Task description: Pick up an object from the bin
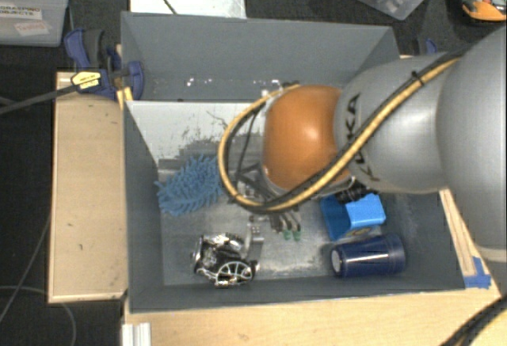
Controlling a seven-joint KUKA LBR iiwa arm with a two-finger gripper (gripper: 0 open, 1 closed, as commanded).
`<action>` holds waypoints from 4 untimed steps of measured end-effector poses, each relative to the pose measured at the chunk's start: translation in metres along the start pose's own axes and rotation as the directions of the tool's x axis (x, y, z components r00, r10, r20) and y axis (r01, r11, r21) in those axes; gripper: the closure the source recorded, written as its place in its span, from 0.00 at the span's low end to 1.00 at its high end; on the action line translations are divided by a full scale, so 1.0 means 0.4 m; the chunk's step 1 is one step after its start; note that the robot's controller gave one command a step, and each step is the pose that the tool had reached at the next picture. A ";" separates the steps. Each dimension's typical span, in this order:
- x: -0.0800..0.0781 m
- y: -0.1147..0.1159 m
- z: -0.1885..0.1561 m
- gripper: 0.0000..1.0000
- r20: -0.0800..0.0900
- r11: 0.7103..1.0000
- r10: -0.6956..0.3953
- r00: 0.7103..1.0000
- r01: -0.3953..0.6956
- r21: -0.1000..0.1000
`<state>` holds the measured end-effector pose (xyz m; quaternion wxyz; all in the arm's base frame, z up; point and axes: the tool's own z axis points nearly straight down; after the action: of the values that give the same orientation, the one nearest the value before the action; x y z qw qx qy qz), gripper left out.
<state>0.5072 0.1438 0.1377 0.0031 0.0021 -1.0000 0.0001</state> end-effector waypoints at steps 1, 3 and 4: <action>-0.005 -0.002 -0.011 0.00 0.007 1.000 0.008 1.000 -0.008 -0.001; 0.012 0.104 0.015 0.00 0.010 0.967 -0.256 0.967 0.256 0.000; 0.049 0.105 0.038 0.00 0.008 0.947 -0.321 0.947 0.321 0.000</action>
Offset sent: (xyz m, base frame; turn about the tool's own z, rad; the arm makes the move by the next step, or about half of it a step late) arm -0.0069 0.0381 -0.0085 -0.2715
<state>0.4873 0.1857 0.1227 -0.0007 0.1648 -0.9863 -0.0012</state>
